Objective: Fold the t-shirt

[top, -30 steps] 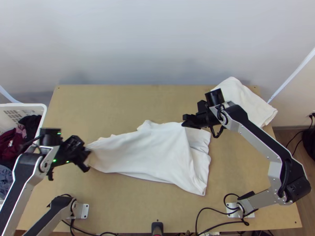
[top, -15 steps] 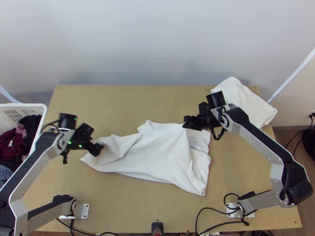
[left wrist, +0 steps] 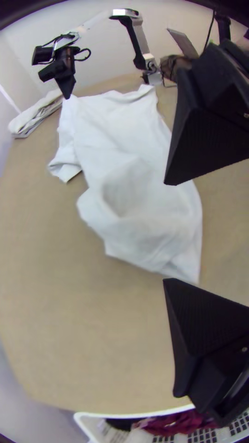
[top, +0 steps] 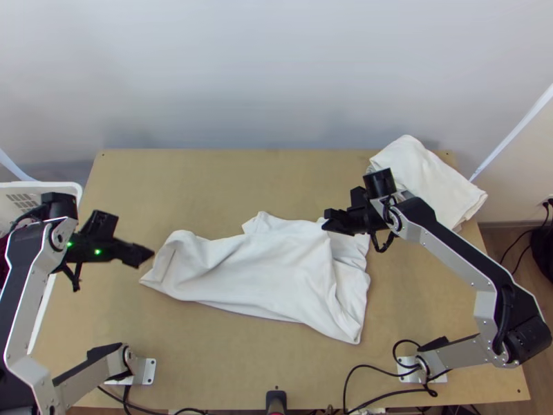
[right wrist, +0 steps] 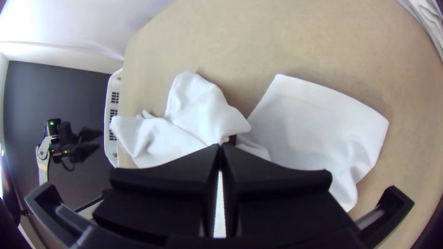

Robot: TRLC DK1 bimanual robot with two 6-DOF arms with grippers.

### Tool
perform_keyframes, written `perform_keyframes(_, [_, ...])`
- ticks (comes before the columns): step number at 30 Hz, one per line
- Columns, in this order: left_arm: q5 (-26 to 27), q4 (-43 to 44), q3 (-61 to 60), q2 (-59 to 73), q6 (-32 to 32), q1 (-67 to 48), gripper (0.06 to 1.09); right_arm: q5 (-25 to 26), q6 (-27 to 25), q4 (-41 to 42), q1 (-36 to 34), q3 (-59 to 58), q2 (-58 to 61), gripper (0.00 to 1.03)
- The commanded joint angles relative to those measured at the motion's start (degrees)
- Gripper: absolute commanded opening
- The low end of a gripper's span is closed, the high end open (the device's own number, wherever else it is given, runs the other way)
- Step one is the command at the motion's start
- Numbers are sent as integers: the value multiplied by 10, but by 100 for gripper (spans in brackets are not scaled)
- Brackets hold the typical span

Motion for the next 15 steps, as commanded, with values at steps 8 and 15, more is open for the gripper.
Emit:
perform_keyframes(8, [112,-25,-14,83,-101,55,103,-1,27,3,2,-14,-17,3])
perform_keyframes(15, [142,34,-32,127,-139,123,92,1,37,3,7,-9,-18,3])
